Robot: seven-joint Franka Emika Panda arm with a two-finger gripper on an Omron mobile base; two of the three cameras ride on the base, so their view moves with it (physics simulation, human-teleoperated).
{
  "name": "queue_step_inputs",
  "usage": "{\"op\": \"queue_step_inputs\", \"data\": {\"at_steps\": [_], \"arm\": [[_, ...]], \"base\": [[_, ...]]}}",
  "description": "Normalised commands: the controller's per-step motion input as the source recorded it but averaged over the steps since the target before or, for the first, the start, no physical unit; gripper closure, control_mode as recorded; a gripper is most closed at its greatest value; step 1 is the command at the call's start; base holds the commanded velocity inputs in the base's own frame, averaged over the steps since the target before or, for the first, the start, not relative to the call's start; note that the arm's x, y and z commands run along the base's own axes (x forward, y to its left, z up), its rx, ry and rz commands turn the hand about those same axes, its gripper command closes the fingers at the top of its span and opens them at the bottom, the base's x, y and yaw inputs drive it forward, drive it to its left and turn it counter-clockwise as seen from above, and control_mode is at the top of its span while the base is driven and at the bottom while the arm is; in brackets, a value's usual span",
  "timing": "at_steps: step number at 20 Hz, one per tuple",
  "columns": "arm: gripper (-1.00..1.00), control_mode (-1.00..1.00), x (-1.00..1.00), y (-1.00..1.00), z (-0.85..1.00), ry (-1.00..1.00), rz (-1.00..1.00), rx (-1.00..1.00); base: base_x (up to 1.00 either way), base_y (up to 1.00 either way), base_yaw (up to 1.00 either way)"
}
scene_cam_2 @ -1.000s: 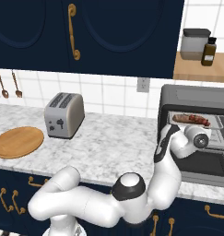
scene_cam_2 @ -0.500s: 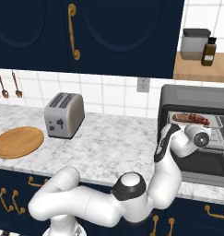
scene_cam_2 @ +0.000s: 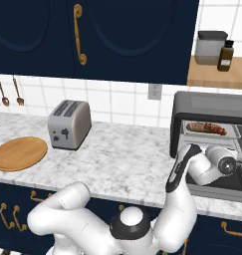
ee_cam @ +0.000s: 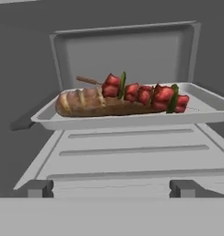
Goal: Pick up the kebab skewer and baguette bread, and place them inside the toaster oven. Close the toaster oven door and start by setting the timer.
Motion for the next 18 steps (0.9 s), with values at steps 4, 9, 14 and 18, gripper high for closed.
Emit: {"op": "queue_step_inputs", "data": {"at_steps": [4, 9, 14, 18], "arm": [[-1.0, -1.0, -0.83, -0.21, 0.05, 0.07, 0.0, 0.0], [-1.0, -1.0, -0.93, -0.06, -0.01, 0.15, 0.0, 0.0], [-1.0, -1.0, -0.89, 0.0, -0.16, 0.15, 0.03, -0.01], [-1.0, -1.0, -0.63, 0.17, -0.29, 0.09, 0.09, -0.03]], "base": [[0.0, 0.0, 0.0], [0.0, 0.0, 0.0], [0.0, 0.0, 0.0], [0.0, 0.0, 0.0]]}}
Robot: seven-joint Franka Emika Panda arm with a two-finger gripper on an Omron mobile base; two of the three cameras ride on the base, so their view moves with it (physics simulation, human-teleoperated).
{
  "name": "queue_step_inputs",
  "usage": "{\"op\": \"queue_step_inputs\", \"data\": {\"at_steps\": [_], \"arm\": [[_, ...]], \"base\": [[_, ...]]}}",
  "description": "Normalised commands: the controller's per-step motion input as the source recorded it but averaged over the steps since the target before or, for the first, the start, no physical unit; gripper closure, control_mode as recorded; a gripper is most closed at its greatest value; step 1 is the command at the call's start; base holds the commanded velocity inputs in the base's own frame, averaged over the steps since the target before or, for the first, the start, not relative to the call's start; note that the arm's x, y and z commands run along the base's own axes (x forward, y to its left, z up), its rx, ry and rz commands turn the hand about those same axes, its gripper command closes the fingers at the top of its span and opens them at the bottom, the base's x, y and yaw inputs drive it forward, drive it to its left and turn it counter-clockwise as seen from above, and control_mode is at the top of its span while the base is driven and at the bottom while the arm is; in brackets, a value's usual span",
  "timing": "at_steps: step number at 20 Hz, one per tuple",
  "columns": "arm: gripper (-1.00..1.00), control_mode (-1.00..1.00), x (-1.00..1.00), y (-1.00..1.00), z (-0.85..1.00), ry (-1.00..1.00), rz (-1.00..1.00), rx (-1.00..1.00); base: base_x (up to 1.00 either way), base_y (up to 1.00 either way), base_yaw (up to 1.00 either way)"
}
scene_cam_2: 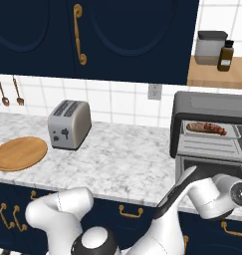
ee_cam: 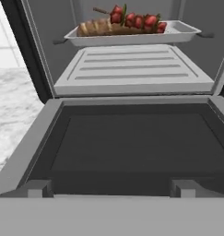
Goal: Pick up the kebab skewer and baguette bread, and place them inside the toaster oven. Close the toaster oven door and start by setting the timer.
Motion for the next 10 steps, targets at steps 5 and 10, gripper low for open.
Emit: {"op": "queue_step_inputs", "data": {"at_steps": [5, 10], "arm": [[-1.0, -1.0, -0.51, 0.04, -0.27, 0.13, 0.14, -0.01], [-1.0, -1.0, -0.35, 0.0, -0.12, 0.13, 0.15, 0.0]], "base": [[0.0, 0.0, 0.0], [0.0, 0.0, 0.0]]}}
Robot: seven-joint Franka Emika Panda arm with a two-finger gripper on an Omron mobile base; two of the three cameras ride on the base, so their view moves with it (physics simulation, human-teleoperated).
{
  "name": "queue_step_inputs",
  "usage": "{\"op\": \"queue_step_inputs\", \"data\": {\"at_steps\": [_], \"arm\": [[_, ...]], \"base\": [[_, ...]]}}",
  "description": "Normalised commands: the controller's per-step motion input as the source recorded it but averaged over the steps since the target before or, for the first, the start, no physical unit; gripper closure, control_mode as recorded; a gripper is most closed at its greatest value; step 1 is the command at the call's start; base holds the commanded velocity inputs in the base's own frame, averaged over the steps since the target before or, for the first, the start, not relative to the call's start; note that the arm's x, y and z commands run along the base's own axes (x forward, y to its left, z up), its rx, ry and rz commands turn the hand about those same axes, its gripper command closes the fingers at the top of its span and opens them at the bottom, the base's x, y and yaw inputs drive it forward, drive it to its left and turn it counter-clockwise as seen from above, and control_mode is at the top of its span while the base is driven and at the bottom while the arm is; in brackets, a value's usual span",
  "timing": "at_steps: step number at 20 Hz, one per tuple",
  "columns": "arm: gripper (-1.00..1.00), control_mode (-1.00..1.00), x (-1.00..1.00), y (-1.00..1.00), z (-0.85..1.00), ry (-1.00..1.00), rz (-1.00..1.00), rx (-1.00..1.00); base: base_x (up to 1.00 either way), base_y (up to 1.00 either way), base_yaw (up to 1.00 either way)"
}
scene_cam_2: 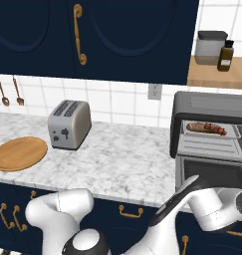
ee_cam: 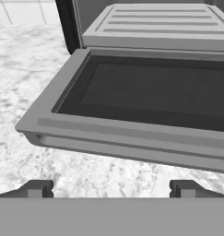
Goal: Pick up the kebab skewer and baguette bread, and place them inside the toaster oven. Close the toaster oven door and start by setting the timer.
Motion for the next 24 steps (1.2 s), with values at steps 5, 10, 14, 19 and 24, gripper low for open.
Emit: {"op": "queue_step_inputs", "data": {"at_steps": [5, 10, 14, 19, 24], "arm": [[-1.0, -1.0, 0.0, 0.01, -0.21, 0.07, 0.1, 0.0], [-1.0, -1.0, 0.0, 0.01, -0.4, -0.01, 0.01, 0.04], [-1.0, -1.0, 0.01, 0.0, -0.16, -0.09, 0.0, 0.1], [-1.0, -1.0, 0.17, 0.0, -0.01, -0.05, -0.03, 0.05], [-1.0, -1.0, 0.0, 0.0, -0.02, 0.0, -0.16, -0.01]], "base": [[0.0, 0.0, 0.0], [0.0, 0.0, 0.0], [0.0, 0.0, 0.0], [0.0, 0.0, 0.0], [0.0, 0.0, 0.0]]}}
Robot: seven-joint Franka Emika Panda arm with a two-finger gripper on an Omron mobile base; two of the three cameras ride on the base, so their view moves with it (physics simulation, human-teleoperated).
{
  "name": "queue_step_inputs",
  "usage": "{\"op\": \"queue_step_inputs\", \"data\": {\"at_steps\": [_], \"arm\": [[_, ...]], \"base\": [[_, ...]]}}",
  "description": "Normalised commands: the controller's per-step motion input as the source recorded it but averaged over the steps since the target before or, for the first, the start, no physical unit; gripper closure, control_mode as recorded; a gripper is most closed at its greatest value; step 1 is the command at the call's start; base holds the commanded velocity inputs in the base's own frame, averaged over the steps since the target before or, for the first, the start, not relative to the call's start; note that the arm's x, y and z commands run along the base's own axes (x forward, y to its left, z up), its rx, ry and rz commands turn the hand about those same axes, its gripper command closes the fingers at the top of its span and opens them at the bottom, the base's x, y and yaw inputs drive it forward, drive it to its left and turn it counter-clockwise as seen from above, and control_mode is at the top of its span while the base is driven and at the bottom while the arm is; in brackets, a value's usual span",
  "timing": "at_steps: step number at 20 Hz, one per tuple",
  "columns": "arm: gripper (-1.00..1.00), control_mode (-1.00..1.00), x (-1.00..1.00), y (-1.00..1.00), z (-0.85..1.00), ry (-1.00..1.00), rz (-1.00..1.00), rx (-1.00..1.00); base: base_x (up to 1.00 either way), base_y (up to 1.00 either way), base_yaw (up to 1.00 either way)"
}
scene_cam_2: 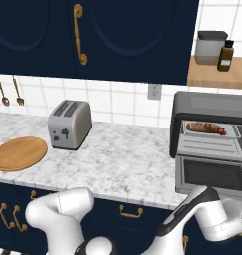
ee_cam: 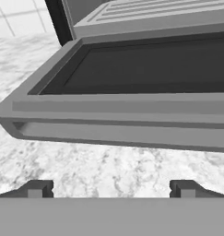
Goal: Pick up the kebab skewer and baguette bread, and place them inside the toaster oven. Close the toaster oven door and start by setting the timer.
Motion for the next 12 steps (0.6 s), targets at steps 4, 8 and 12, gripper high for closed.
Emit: {"op": "queue_step_inputs", "data": {"at_steps": [4, 8, 12], "arm": [[-1.0, -1.0, 0.12, 0.0, 0.0, -0.05, -0.16, 0.0], [-1.0, -1.0, 0.26, 0.0, -0.03, -0.05, 0.0, 0.0], [-1.0, -1.0, 0.06, 0.0, -0.2, 0.0, 0.0, 0.0]], "base": [[0.0, 0.0, 0.0], [0.0, 0.0, 0.0], [0.0, 0.0, 0.0]]}}
